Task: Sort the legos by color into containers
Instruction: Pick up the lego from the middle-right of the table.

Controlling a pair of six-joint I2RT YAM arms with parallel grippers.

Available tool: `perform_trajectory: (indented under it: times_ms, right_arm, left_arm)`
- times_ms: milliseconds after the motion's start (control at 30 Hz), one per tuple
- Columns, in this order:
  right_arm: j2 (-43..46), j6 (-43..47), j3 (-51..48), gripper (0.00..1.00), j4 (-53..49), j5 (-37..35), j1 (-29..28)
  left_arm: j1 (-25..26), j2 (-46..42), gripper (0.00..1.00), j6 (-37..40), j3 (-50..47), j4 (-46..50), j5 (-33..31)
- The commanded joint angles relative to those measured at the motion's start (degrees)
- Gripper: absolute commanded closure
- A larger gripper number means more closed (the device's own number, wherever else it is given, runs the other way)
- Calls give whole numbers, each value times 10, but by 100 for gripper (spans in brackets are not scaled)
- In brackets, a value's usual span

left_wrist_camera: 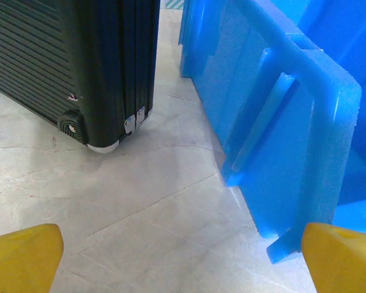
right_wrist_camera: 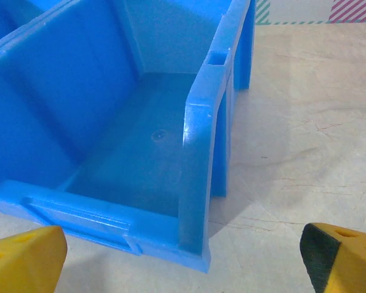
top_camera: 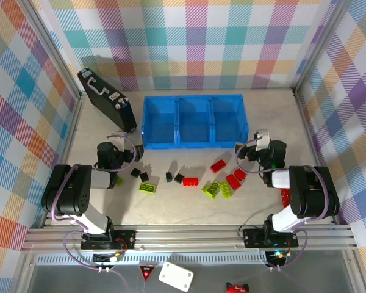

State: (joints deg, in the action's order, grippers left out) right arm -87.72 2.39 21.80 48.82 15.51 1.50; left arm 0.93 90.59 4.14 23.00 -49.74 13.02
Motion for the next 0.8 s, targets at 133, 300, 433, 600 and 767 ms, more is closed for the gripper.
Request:
perform_trajectory:
  times_ms: [133,300,433,600,767]
  right_arm:
    - [0,-3,6,1,7,-1,4]
    - [1,-2,6,1,6,-3,4]
    - [0,-3,7,1,5,-4,3]
    - [0,-3,7,1,5,-4,4]
    - [-1,-3,7,1,5,-3,4]
  left_arm:
    - [-5,-1,0,10,-7,-21,15]
    - [-5,-1,0,10,-6,-22,15]
    - [-5,-1,0,10,-7,-21,15]
    - [-5,-1,0,10,-6,-21,15]
    - [-5,0,0,7,-5,-20,10]
